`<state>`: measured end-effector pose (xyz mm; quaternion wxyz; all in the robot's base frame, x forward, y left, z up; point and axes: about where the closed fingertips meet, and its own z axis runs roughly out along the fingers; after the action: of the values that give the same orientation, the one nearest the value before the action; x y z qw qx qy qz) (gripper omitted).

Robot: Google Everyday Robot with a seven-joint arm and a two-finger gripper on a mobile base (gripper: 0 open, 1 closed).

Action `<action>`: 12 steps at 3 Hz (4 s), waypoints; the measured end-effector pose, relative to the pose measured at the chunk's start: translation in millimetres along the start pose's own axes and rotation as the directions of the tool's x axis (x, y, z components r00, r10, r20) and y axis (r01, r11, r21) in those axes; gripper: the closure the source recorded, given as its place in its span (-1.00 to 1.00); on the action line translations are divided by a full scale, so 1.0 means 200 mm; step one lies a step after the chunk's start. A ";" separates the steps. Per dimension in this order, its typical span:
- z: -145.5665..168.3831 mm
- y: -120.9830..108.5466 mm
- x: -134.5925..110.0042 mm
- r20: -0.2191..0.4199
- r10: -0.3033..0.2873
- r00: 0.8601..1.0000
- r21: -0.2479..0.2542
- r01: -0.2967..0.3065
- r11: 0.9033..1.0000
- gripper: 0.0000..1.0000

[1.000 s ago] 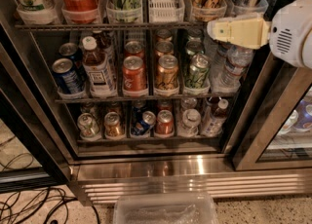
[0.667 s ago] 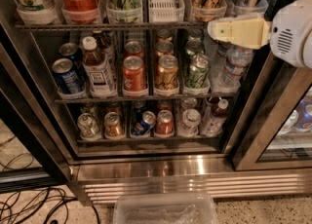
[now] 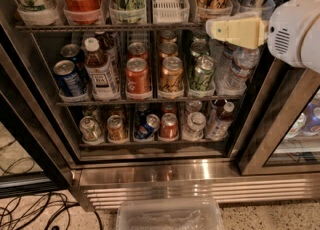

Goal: Pick redbull can from top shelf of fridge

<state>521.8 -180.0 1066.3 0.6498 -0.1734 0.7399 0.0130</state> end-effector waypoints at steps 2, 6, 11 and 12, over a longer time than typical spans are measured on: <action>0.01 -0.06 0.03 0.034 -0.019 0.999 0.084 0.016 0.996 -0.56; 0.12 -0.13 0.06 0.125 -0.057 0.991 0.246 0.024 0.969 -0.26; 0.33 -0.27 -0.06 0.165 -0.032 0.986 0.358 -0.030 0.933 -0.28; 0.36 -0.33 -0.09 0.163 -0.032 0.986 0.379 -0.033 0.925 -0.28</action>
Offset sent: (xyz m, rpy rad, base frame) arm 0.0103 -0.0273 -0.0122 -0.0198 -0.0955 -0.1398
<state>611.2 -220.6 1085.6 0.7304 -0.0421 0.6718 -0.1162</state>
